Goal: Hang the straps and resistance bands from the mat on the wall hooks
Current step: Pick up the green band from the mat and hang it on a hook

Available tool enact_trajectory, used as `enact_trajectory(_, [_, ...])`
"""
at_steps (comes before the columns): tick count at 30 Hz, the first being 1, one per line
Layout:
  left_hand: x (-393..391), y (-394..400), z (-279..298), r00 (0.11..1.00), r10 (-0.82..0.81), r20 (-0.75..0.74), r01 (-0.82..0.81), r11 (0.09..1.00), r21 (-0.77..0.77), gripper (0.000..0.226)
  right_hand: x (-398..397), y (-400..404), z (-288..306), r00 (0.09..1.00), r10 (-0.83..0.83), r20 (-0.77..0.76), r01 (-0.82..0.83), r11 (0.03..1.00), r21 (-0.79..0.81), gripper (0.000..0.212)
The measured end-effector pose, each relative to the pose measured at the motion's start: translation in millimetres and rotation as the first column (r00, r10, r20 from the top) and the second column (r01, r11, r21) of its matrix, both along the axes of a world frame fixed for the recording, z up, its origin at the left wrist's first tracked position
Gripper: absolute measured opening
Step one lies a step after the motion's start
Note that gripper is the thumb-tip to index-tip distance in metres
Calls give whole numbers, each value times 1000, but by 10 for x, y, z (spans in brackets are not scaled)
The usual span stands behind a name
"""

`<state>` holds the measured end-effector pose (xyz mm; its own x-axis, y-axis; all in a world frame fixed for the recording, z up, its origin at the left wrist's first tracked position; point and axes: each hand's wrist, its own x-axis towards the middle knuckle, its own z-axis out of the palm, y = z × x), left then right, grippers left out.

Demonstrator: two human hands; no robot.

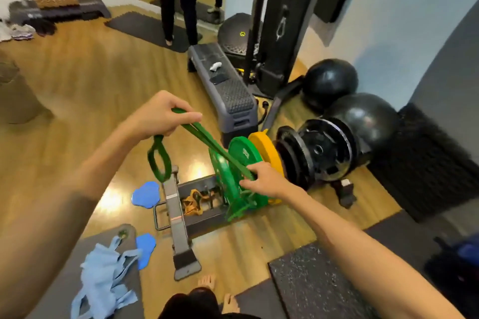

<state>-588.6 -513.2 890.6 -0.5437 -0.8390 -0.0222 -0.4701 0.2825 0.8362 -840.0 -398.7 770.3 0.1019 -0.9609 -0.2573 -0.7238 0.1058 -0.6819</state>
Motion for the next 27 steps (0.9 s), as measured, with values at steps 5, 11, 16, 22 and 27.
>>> enact_trajectory(5, [-188,-485,-331,942,-233,240,220,972,81,45,-419,-14,292,979,-197,49,201,974,-108,32])
enact_trajectory(11, [-1423,-319,-547,742,-668,-62,626,655,423,58,-644,-270,745,980,-186,-73,172,972,-163,25])
enact_trajectory(16, [-2381,-132,-671,629,-763,149,751,646,139,10,-1144,6,720,901,-278,-333,250,960,-125,20])
enact_trajectory(22, [-3373,-16,-352,606,-789,102,793,592,-142,18,-2035,606,941,797,-520,-306,469,853,-228,14])
enact_trajectory(27, [-4248,124,-181,592,-802,76,794,564,-227,18,-2776,887,1185,753,-638,-165,595,766,-244,12])
